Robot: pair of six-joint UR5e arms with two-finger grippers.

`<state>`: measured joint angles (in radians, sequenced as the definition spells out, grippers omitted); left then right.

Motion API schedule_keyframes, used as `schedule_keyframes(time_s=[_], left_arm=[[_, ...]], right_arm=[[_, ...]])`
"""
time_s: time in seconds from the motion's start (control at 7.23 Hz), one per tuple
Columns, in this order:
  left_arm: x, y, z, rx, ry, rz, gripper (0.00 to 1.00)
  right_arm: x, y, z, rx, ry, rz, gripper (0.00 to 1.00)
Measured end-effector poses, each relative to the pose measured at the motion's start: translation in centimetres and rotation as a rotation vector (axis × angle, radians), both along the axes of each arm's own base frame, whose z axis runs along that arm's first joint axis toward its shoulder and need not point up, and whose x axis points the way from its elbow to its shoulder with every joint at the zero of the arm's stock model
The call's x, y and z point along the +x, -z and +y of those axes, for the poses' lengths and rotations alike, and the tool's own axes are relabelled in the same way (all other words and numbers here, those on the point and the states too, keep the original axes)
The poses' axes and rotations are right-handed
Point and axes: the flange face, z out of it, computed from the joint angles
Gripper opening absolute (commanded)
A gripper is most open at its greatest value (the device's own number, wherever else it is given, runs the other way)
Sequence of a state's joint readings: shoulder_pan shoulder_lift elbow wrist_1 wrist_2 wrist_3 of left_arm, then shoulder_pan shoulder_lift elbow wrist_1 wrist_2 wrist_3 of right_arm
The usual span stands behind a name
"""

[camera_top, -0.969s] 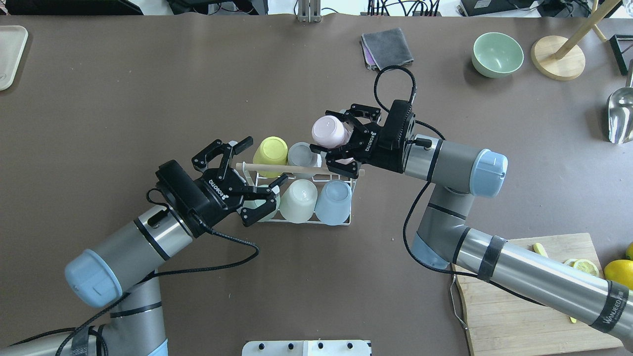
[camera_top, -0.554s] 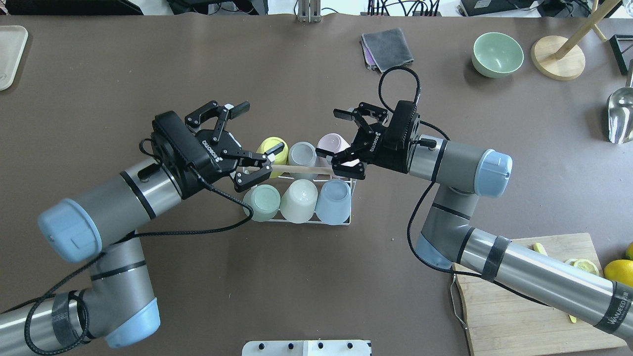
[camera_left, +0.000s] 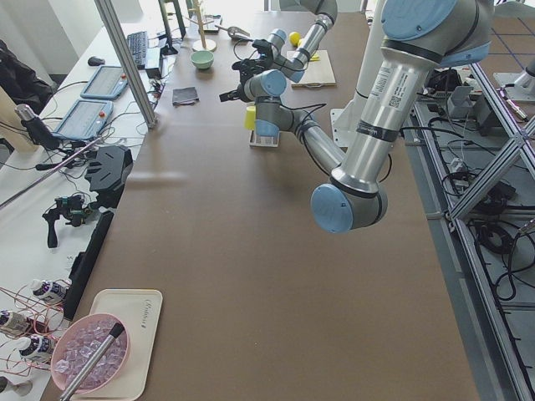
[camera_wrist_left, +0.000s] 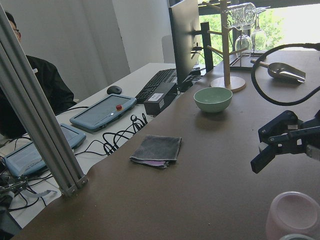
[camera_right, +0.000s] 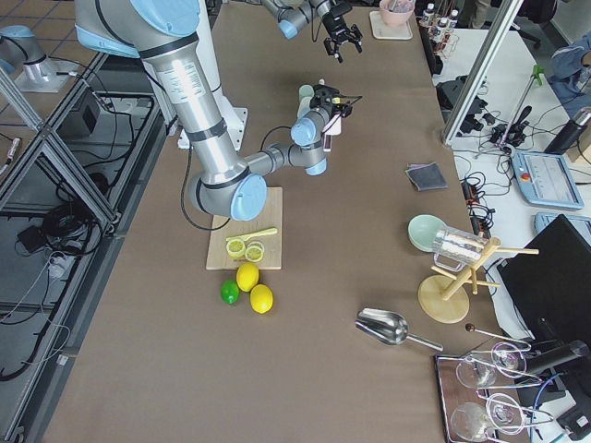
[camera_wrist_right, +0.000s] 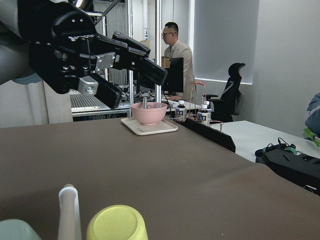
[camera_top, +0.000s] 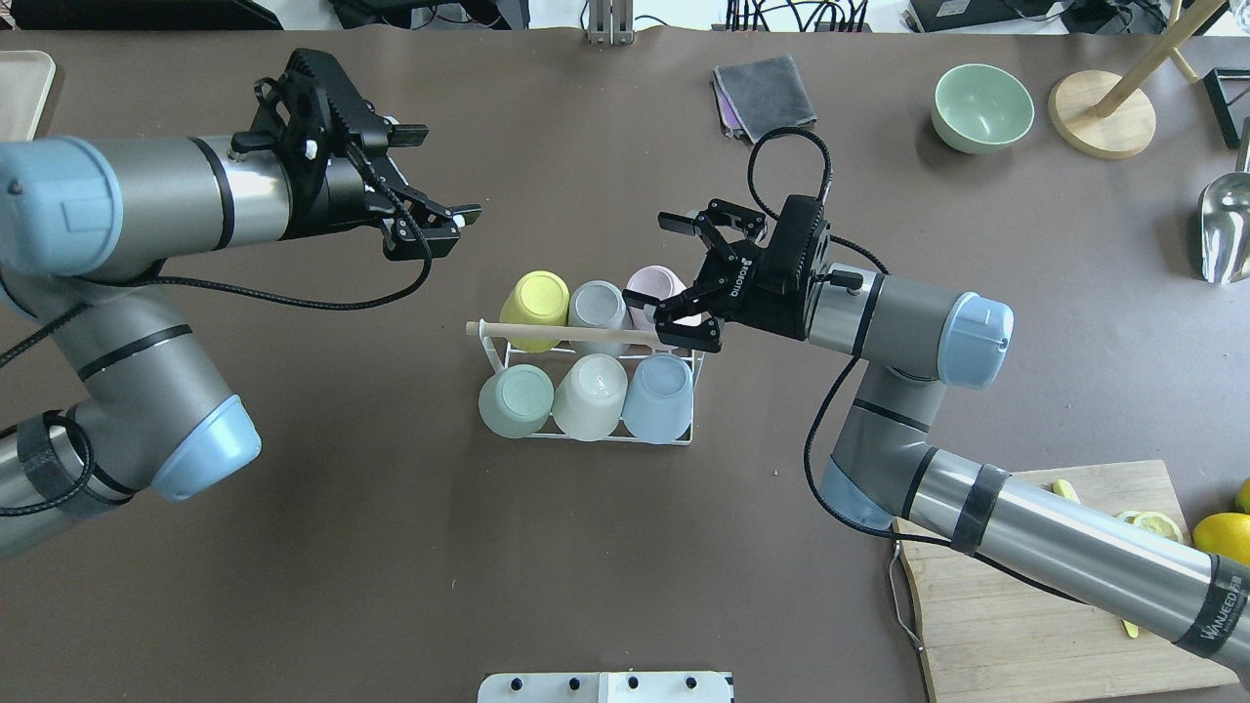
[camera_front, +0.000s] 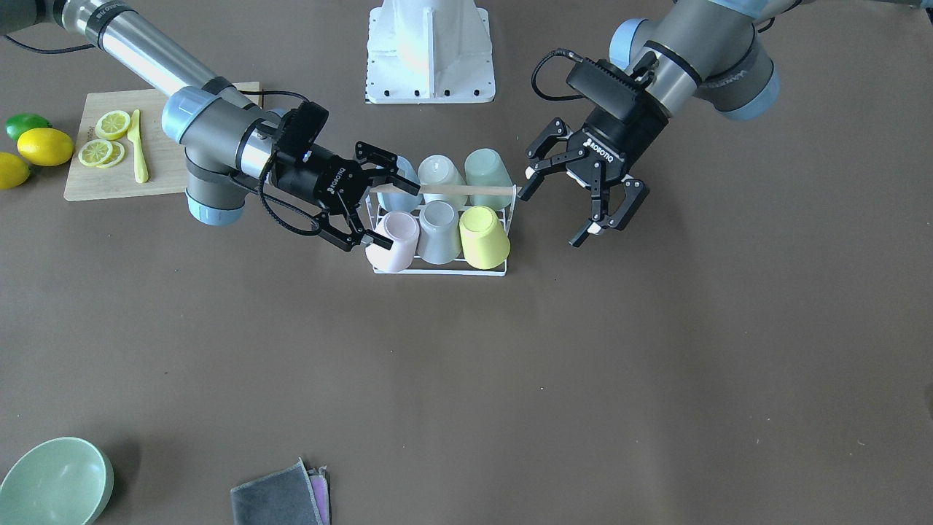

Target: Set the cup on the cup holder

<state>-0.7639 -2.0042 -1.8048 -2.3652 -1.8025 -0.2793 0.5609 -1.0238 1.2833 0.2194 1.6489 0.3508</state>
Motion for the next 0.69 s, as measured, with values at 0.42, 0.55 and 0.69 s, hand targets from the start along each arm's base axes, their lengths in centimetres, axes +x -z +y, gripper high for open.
schedule_keyframes(time_s=[0.42, 0.55, 0.69], left_arm=[[-0.9, -4.2, -3.8, -0.296, -0.040, -0.245, 0.98], [-2.2, -6.6, -5.2, -0.416, -0.016, -0.334, 0.98], [-3.4, -9.0, -6.2, -0.544, 0.009, -0.426, 0.98]], right_arm=[[0.1, 1.8, -0.6, -0.024, 0.011, 0.049, 1.00], [0.4, 3.0, -1.0, -0.036, 0.021, 0.084, 1.00], [0.9, 4.6, -1.2, -0.052, 0.036, 0.127, 1.00]])
